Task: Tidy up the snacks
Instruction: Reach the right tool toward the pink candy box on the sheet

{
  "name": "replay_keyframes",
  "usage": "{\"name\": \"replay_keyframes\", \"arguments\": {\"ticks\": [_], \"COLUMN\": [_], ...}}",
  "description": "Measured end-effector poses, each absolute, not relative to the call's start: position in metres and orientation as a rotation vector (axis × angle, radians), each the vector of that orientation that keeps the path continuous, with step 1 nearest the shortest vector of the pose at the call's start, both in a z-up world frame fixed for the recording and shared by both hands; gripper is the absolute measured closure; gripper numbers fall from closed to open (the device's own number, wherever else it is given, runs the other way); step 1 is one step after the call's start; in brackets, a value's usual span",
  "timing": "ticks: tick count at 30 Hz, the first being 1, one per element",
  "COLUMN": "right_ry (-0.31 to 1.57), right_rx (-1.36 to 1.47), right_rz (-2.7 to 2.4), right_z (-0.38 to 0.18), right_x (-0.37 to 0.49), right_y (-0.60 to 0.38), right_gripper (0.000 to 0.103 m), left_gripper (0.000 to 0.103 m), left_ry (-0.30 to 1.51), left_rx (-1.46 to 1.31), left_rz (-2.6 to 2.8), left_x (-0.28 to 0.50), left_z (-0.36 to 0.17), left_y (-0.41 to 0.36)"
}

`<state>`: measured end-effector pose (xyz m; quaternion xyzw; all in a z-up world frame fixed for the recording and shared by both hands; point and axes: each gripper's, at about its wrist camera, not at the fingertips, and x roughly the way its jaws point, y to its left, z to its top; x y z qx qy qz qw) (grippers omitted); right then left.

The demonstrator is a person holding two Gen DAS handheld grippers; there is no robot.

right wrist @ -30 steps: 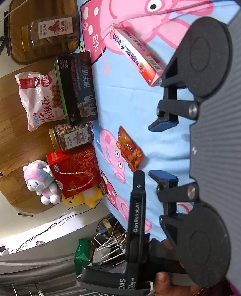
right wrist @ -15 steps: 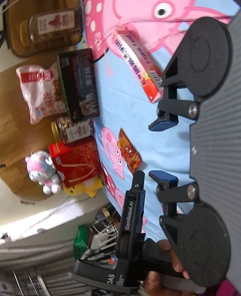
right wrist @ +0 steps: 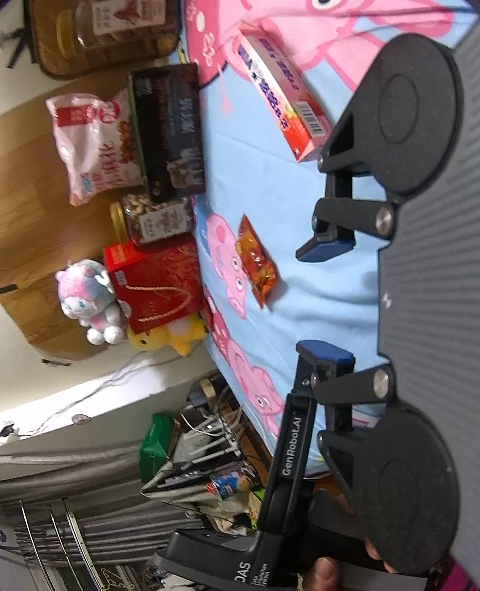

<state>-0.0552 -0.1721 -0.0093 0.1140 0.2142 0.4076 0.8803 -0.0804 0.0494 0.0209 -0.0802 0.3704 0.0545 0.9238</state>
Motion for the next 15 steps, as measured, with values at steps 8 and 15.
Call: {"name": "replay_keyframes", "arguments": {"ticks": [8, 15], "right_ry": [0.388, 0.427], "right_rx": [0.263, 0.19], "right_rz": [0.666, 0.666], "right_z": [0.0, 0.005], "right_x": [-0.081, -0.08], "right_y": [-0.175, -0.143], "right_gripper": [0.053, 0.054], "left_gripper": [0.048, 0.047], "left_ry": [0.74, 0.686], "left_rx": [-0.118, -0.203], "left_rz": [-0.067, -0.093], "left_x": [-0.087, -0.103], "left_z": [0.018, 0.013], "left_y": [0.045, 0.082]}}
